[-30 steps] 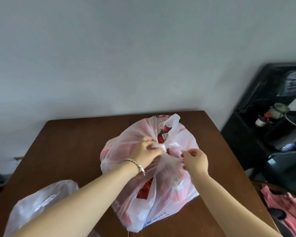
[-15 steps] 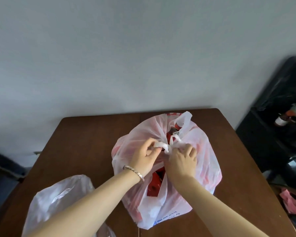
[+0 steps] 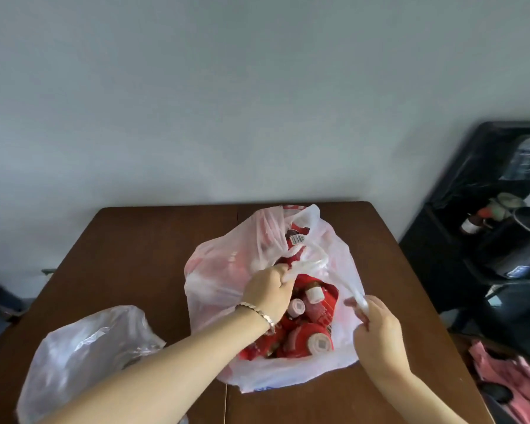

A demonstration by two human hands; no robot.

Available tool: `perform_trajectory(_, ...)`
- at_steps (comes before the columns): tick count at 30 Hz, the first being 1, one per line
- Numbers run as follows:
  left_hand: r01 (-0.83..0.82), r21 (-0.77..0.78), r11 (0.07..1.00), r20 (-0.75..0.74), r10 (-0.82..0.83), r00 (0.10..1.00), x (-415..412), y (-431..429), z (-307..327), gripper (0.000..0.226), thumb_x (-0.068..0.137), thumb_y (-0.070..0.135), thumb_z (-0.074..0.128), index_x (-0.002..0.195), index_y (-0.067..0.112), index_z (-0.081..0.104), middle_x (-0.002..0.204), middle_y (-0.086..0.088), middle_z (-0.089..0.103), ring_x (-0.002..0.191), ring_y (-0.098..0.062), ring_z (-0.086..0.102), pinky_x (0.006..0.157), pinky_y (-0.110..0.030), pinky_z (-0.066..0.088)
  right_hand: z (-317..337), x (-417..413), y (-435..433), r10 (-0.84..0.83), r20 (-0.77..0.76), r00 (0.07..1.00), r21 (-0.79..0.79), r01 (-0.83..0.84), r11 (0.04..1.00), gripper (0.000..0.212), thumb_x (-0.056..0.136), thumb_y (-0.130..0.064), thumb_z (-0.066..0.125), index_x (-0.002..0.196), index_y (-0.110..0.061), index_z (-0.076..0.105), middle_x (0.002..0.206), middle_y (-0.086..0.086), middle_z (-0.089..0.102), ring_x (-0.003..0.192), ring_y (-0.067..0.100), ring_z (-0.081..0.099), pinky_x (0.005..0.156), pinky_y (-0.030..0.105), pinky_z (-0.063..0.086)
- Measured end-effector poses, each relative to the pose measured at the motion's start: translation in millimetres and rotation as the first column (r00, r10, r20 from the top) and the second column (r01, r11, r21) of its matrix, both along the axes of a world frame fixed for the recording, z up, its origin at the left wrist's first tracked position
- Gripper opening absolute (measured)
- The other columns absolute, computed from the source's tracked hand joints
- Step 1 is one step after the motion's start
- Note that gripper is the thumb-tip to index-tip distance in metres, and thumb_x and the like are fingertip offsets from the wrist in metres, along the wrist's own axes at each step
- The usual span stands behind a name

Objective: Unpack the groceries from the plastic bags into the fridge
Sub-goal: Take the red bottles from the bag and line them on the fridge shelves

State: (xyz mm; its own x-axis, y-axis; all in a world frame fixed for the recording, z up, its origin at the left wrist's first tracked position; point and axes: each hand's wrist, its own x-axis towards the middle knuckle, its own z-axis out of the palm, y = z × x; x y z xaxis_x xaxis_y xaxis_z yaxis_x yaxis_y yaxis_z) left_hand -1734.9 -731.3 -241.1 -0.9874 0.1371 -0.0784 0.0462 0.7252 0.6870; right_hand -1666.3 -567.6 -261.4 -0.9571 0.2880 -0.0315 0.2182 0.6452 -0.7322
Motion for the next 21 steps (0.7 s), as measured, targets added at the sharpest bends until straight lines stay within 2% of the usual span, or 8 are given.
perform_trajectory(3, -0.282, 0.33, 0.901, 0.089, 0.268, 0.959, 3.6, 4.3, 35.3, 0.045, 0.099, 0.033, 0.041, 0.058, 0.015, 0.047, 0.051, -0.002, 0.046, 0.054, -0.02, 0.047, 0.054, -0.025, 0.033, -6.3, 3.0, 23.4, -0.184, 0.07, 0.98, -0.109, 0.191, 0.976, 0.031, 0.074, 0.02, 0.038, 0.067, -0.001, 0.059, 0.069, 0.008, 0.058, 0.064, 0.023, 0.048, 0.053, 0.027, 0.033)
perform_trajectory(6, -0.452, 0.44, 0.776, 0.187, 0.413, 0.891, 7.7, -6.9, 56.3, 0.051, 0.097, 0.031, 0.041, 0.05, 0.014, 0.04, 0.035, 0.006, 0.036, 0.038, -0.011, 0.037, 0.039, -0.017, 0.031, -5.4, -0.5, 27.6, -0.322, 0.097, 0.942, -0.197, 0.336, 0.921, 0.019, 0.077, 0.015, 0.039, 0.067, 0.013, 0.055, 0.061, 0.013, 0.05, 0.06, 0.023, 0.041, 0.055, 0.028, 0.031)
perform_trajectory(9, -0.545, 0.554, 0.629, 0.34, 0.426, 0.838, 13.2, -27.8, 63.2, 0.048, 0.097, 0.026, 0.044, 0.05, 0.016, 0.048, 0.04, 0.004, 0.034, 0.034, -0.014, 0.03, 0.054, -0.027, 0.035, -6.9, -8.1, 37.0, -0.488, 0.199, 0.85, -0.301, 0.527, 0.794, 0.022, 0.084, 0.01, 0.04, 0.075, 0.009, 0.06, 0.064, 0.014, 0.053, 0.058, 0.025, 0.046, 0.059, 0.032, 0.039)
perform_trajectory(13, -0.63, 0.628, 0.457, 0.556, 0.303, 0.774, 29.9, -54.5, 69.9, 0.039, 0.101, 0.023, 0.04, 0.064, 0.01, 0.045, 0.034, 0.005, 0.028, 0.027, -0.009, 0.021, 0.043, -0.023, 0.032, -11.8, -8.6, 49.1, -0.622, 0.351, 0.7, -0.32, 0.714, 0.623, 0.022, 0.095, -0.005, 0.042, 0.101, 0.008, 0.06, 0.07, 0.016, 0.054, 0.078, 0.037, 0.056, 0.069, 0.038, 0.042)
perform_trajectory(16, -0.677, 0.563, 0.475, 0.671, 0.216, 0.71, 44.7, -57.4, 64.2, 0.042, 0.101, 0.023, 0.04, 0.061, 0.012, 0.043, 0.034, 0.004, 0.025, 0.027, -0.008, 0.02, 0.046, -0.025, 0.028, -9.4, -10.0, 41.3, -0.571, 0.299, 0.765, -0.194, 0.634, 0.748, 0.026, 0.092, -0.002, 0.044, 0.115, 0.005, 0.053, 0.089, 0.019, 0.056, 0.09, 0.038, 0.055, 0.07, 0.036, 0.044)
perform_trajectory(18, -0.725, 0.527, 0.444, 0.717, 0.224, 0.66, 44.0, -61.3, 56.8, 0.034, 0.101, 0.02, 0.043, 0.067, 0.014, 0.047, 0.039, 0.003, 0.025, 0.029, -0.008, 0.019, 0.042, -0.02, 0.028, -1.1, -14.1, 26.1, -0.514, 0.207, 0.833, -0.136, 0.544, 0.828, 0.04, 0.085, 0.001, 0.051, 0.124, -0.003, 0.047, 0.119, 0.019, 0.051, 0.107, 0.036, 0.05, 0.088, 0.045, 0.044)
perform_trajectory(20, -0.777, 0.489, 0.396, 0.749, 0.265, 0.607, 35.8, -68.6, 52.9, 0.019, 0.1, 0.017, 0.043, 0.092, 0.012, 0.059, 0.045, 0.001, 0.026, 0.029, -0.008, 0.021, 0.038, -0.013, 0.026, 10.2, -17.9, 6.4, -0.371, -0.04, 0.928, 0.009, 0.372, 0.928, 0.056, 0.075, 0.007, 0.058, 0.127, -0.007, 0.044, 0.134, 0.018, 0.039, 0.126, 0.034, 0.034, 0.106, 0.051, 0.031)
perform_trajectory(21, -0.775, 0.457, 0.436, 0.721, 0.329, 0.61, 32.2, -73.3, 50.1, 0.022, 0.1, 0.016, 0.042, 0.116, 0.012, 0.057, 0.051, -0.001, 0.03, 0.03, -0.008, 0.024, 0.036, -0.011, 0.025, 15.3, -18.4, -4.3, -0.206, -0.229, 0.951, 0.103, 0.235, 0.967, 0.059, 0.071, 0.007, 0.06, 0.126, -0.007, 0.045, 0.134, 0.017, 0.036, 0.128, 0.032, 0.029, 0.11, 0.052, 0.026)
